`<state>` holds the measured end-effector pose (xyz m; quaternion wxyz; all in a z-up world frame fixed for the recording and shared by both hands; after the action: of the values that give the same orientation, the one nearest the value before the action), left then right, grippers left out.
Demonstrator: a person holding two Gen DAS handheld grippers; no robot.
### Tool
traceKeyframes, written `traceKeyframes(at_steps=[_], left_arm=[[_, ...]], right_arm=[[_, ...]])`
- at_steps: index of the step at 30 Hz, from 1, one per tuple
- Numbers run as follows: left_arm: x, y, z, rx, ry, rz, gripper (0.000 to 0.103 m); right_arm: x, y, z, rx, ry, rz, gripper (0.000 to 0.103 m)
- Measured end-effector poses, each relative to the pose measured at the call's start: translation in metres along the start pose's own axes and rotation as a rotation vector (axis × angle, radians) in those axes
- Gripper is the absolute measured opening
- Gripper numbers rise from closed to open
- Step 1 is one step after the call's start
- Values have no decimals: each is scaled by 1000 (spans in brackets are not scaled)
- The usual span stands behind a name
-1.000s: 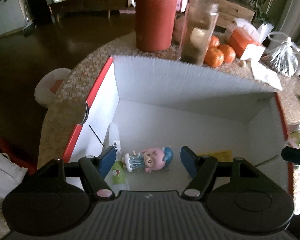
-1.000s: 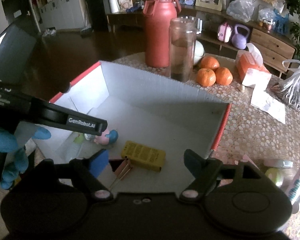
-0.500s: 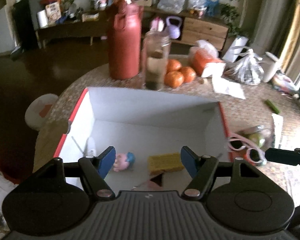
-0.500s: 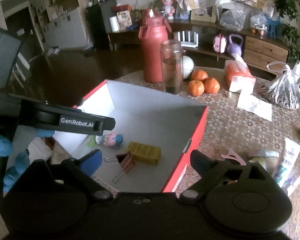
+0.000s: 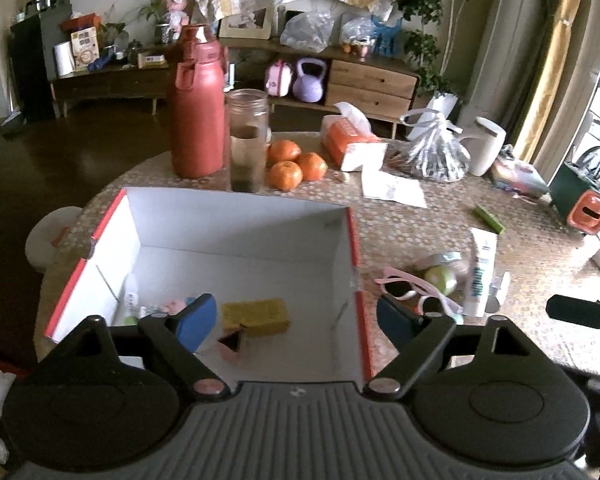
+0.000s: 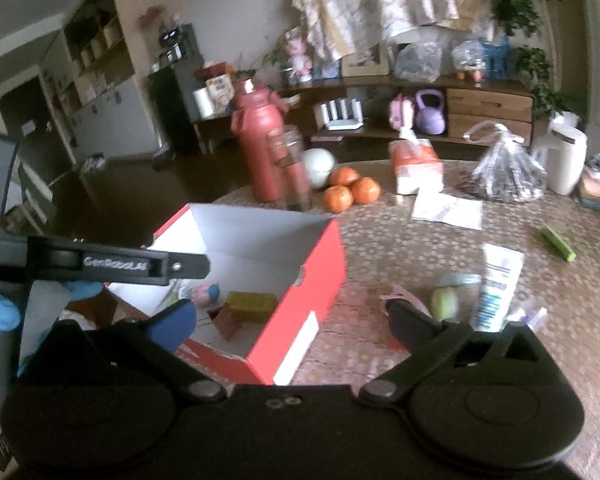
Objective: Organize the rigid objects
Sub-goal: 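Withdraw both grippers and move the left gripper toward the white sunglasses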
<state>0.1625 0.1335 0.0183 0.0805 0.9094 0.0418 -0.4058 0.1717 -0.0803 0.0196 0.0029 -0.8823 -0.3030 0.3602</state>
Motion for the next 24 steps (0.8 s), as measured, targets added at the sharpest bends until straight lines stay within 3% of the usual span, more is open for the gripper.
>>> traceKeyframes(at_steps=[2,12,19,24], left_arm=[[-3,8,3,-2,12,9,99],[6,49,9,-6,10,41,101],[27,78,2,-43,-30,56,102],[50,105,-5,-48,-61,28,101]], right_arm=[[-9,11,3,6,16,22,103],[-38,68,22,-10,60,138,103],[-42,110,36,-23,42,208,103],[-33,133,45,-39,11,231,103]])
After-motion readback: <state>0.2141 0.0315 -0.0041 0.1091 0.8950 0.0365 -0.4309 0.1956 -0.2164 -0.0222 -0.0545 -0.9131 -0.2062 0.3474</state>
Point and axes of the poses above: each gripper's, at about its wrist camera, not at the fingertips, and x roughly the way its jaws point, y to its right, z to its underside, the point moved 3 cm from there along x, roughly the way its jaws point, and after that the axes turned 3 degrees about -y, right-handed, at the moved point
